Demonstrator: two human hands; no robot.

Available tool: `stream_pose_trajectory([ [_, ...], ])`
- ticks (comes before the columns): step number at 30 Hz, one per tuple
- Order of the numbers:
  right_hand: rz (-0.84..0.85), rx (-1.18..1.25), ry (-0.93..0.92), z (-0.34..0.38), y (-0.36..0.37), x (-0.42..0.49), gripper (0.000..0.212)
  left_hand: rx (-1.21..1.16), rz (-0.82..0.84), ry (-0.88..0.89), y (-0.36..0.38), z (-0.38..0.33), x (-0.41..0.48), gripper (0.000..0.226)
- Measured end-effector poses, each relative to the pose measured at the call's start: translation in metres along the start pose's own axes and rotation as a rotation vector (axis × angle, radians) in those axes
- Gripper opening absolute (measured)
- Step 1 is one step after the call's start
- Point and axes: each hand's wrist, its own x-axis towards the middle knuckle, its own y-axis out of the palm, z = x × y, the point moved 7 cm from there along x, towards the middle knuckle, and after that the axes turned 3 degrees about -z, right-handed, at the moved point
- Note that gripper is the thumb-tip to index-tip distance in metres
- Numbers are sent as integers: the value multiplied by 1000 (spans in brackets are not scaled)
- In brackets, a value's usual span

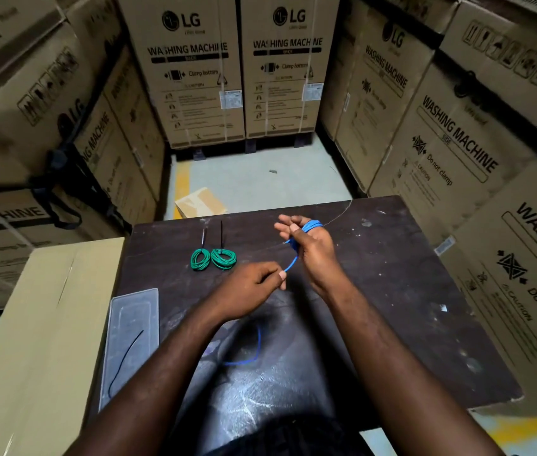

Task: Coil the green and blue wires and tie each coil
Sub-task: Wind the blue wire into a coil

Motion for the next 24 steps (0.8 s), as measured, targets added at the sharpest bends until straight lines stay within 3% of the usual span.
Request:
stream_pose_trajectory([
  [9,143,-450,93,-23,-4,-9,32,21,31,15,-20,-20,0,26],
  [14,294,-679,13,-17,-2,-23,48,17,44,-15,-28,-25,3,25],
  [17,307,-651,70,-13,0,-28,60,-60,24,-75,-33,-26,6,30],
  [21,365,-621,186,-16,-1,-36,77,-341,-46,-237,-41,-16,10,29],
  [24,396,-617,218,-19,-2,-44,83,-392,-87,-267,-45,-10,12,30],
])
